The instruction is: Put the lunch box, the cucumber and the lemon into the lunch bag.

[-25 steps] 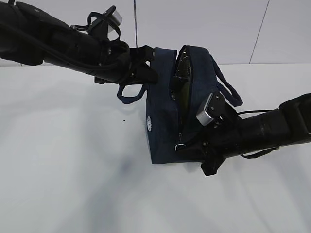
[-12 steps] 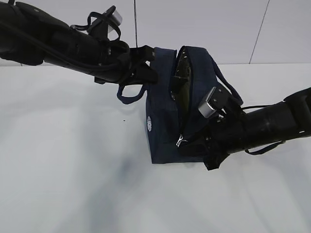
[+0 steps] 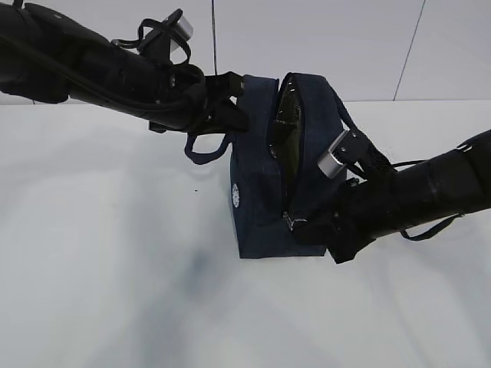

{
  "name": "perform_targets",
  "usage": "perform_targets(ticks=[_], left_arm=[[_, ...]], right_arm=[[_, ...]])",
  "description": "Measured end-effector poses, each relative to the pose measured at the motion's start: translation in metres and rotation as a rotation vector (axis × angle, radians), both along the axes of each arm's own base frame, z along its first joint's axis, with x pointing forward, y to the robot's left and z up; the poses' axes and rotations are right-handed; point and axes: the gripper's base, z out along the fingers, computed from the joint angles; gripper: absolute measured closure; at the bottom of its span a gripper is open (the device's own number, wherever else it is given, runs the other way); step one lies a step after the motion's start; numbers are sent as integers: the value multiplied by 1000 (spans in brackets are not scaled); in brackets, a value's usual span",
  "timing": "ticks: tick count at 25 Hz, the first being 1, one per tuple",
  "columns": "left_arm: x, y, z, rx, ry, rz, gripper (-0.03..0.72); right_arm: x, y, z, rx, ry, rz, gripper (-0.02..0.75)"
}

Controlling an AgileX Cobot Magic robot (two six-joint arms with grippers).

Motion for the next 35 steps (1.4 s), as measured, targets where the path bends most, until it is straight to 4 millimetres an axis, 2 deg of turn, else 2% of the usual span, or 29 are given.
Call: perform_targets(ticks=[35], left_arm=[[0,0,0,0,0,0,693]], right_arm=[[-9,-4,30,-39,-39,13,731]])
